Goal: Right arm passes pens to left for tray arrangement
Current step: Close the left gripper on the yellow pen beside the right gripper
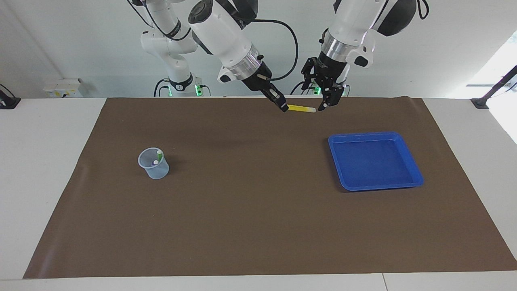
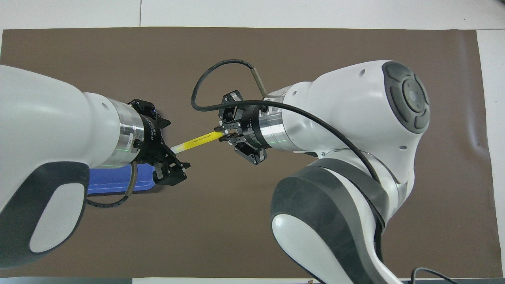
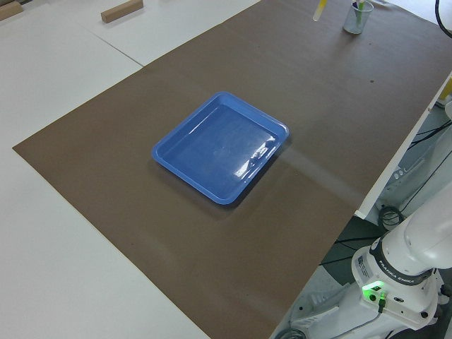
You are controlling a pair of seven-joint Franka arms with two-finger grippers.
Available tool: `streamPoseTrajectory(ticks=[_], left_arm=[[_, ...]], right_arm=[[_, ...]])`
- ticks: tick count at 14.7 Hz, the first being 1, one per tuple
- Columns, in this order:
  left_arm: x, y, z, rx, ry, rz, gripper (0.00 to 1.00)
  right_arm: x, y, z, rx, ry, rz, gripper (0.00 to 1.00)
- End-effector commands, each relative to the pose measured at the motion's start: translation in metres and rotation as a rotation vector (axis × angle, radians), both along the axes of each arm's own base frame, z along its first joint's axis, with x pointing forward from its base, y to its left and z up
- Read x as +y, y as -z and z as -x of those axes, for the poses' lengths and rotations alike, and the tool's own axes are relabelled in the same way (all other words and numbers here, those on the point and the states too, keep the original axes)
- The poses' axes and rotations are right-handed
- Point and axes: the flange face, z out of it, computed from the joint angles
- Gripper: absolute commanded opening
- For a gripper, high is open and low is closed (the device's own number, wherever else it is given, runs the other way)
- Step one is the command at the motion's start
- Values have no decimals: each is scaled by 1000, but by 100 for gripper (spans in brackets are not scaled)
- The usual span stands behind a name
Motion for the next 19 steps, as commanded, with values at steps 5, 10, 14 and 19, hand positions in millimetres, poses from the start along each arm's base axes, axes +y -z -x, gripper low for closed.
streamPoseTrajectory(ticks=[5, 10, 14, 19], left_arm=[[10, 19, 9, -83, -21, 117, 100], [10, 28, 16, -108, -17, 121, 100], [12, 29, 17, -126, -23, 126, 93], [9, 32, 16, -141, -2, 129, 87]], right_arm=[[4, -4, -1, 26, 6, -21, 0], [4, -2, 0, 24, 8, -19, 0], [3, -2, -1, 23, 9, -20, 0], [4, -2, 0, 20, 9, -20, 0]])
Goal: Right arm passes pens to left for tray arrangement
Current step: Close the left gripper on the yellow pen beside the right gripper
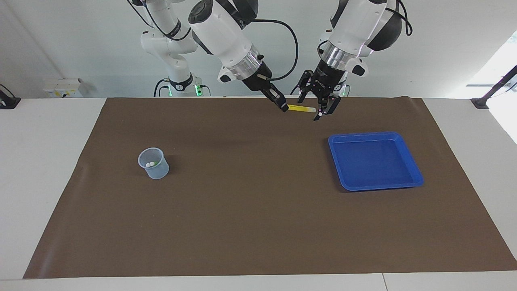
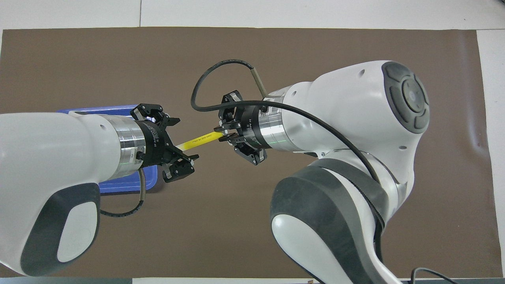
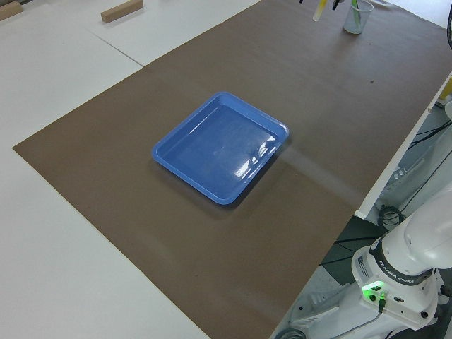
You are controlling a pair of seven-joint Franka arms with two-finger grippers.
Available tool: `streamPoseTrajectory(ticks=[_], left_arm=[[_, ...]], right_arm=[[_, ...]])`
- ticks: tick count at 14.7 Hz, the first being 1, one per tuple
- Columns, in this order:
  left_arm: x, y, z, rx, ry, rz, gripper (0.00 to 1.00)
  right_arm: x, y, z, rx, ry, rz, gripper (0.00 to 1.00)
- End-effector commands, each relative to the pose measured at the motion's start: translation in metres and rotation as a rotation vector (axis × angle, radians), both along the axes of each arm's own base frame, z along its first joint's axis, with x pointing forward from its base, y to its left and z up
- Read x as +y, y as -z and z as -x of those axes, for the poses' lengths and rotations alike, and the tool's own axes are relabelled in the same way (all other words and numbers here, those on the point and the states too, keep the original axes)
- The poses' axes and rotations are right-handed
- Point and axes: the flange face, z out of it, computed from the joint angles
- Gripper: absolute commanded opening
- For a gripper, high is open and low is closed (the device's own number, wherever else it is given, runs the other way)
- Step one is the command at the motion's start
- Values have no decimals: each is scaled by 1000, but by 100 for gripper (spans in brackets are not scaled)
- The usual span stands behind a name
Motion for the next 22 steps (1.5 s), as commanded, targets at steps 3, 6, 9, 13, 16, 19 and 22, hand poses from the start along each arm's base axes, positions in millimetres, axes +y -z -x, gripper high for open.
streamPoseTrajectory(ticks=[3, 6, 9, 13, 16, 19, 22], left_arm=[[0, 2, 10, -16, 28, 14, 57], [-1, 3, 11, -15, 29, 13, 49], [-3, 3, 12, -15, 34, 14, 28], [-2, 3, 11, -17, 30, 15, 0], [0, 2, 10, -13, 15, 17, 0], [0, 2, 9, -11, 10, 18, 0], [0, 2, 9, -10, 9, 18, 0]], right_arm=[[3, -2, 0, 20, 10, -18, 0], [4, -2, 0, 21, 9, -19, 0], [3, -2, 0, 20, 10, -18, 0], [4, -1, 0, 21, 8, -17, 0], [3, -1, 0, 22, 9, -16, 0], [3, 0, 0, 18, -3, -5, 7], [1, -1, 1, 6, -9, 13, 100]])
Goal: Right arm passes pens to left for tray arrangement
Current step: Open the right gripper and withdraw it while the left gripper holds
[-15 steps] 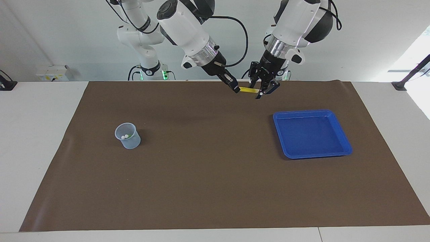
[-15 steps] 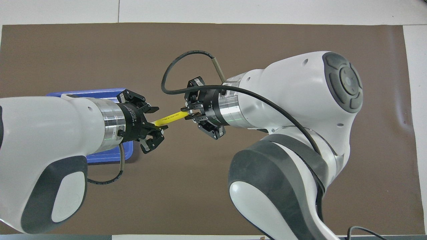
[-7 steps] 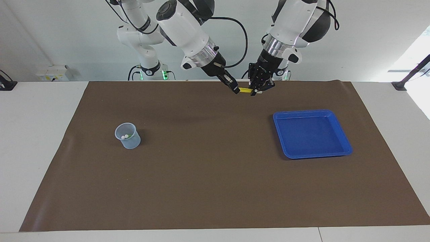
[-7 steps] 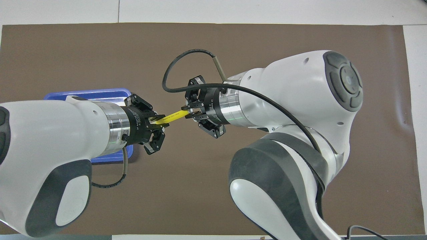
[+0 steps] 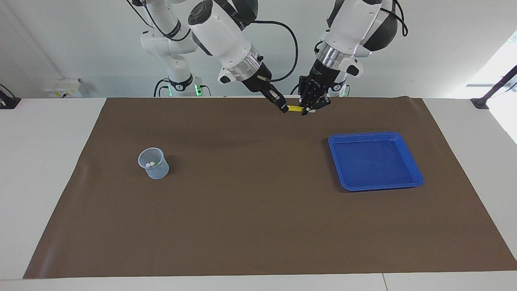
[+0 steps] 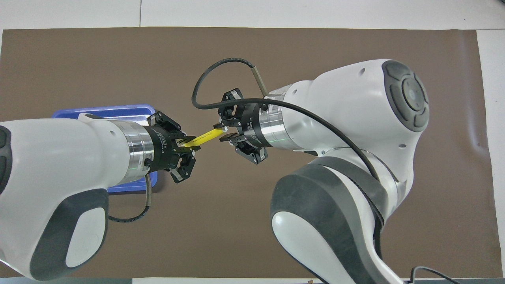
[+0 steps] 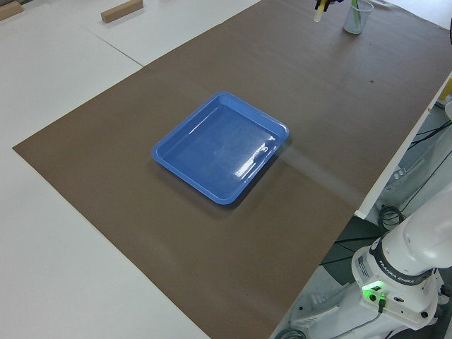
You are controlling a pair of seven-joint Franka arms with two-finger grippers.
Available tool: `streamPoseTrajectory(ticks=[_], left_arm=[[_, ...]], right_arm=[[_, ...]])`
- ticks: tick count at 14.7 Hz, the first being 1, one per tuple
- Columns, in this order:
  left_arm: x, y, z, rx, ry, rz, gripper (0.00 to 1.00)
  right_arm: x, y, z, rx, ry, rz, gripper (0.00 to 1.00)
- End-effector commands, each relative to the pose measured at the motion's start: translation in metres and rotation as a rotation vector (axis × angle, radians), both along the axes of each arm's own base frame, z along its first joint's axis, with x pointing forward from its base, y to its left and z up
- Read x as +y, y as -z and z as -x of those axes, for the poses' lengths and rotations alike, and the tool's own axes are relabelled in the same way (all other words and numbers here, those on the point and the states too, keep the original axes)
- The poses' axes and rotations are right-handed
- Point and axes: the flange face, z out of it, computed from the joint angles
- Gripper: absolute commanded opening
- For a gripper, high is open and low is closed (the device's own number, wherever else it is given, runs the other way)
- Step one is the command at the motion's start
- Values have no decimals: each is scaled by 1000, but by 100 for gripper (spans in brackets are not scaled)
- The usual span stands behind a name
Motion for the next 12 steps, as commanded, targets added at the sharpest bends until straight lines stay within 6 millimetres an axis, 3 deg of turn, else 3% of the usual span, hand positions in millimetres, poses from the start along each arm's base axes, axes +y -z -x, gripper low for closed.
streamPoseTrajectory(ticks=[1, 3, 8, 12], left_arm=[[9, -1, 1, -7, -37, 19, 0], [10, -2, 0, -10, -40, 20, 0], [17, -2, -4, -25, -31, 20, 0], [46, 2, -17, -90, 158, -33, 0]], right_arm=[[-1, -3, 2, 1, -13, 27, 100], [-11, -4, 3, -12, -49, 78, 100], [-84, -2, -2, -65, -222, 217, 100], [-121, 12, -1, -120, -365, 419, 100]])
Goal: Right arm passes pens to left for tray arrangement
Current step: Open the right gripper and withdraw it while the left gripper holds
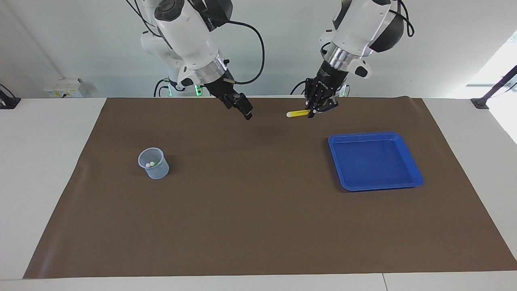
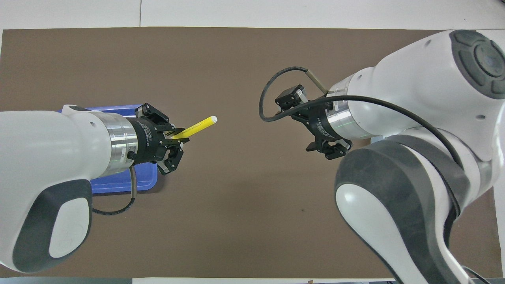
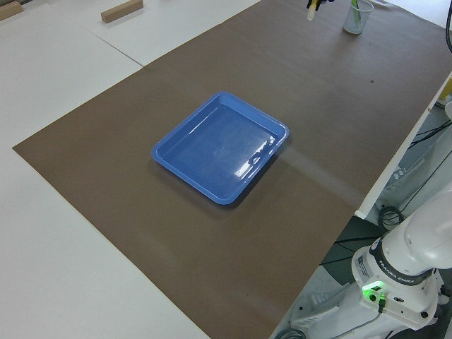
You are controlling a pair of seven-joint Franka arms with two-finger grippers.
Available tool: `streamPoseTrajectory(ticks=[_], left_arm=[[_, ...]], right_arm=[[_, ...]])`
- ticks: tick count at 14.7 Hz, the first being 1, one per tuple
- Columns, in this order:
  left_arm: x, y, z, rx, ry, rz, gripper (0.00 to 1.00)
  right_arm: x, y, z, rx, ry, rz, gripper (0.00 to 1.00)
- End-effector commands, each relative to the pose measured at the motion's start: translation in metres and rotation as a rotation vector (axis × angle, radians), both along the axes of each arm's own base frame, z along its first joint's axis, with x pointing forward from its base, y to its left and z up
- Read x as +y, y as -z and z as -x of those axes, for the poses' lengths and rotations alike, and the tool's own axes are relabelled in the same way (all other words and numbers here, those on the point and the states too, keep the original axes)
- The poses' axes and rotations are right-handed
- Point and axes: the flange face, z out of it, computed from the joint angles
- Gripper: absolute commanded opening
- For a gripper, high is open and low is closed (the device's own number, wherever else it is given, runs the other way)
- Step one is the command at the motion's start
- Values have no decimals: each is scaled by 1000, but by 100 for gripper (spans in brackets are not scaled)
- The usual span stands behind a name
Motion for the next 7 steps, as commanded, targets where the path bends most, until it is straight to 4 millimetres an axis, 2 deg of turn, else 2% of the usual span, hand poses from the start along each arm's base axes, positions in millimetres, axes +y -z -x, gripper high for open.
streamPoseTrajectory(ticks=[1, 4, 7], left_arm=[[29, 5, -3, -50, 151, -33, 0], [58, 17, -13, -76, 347, -27, 0], [90, 45, -24, -117, 599, -51, 0]], right_arm=[[-22, 12, 8, -49, -108, 127, 100], [-60, 14, -1, -69, -240, 153, 100], [-105, 14, -13, -102, -363, 194, 100]])
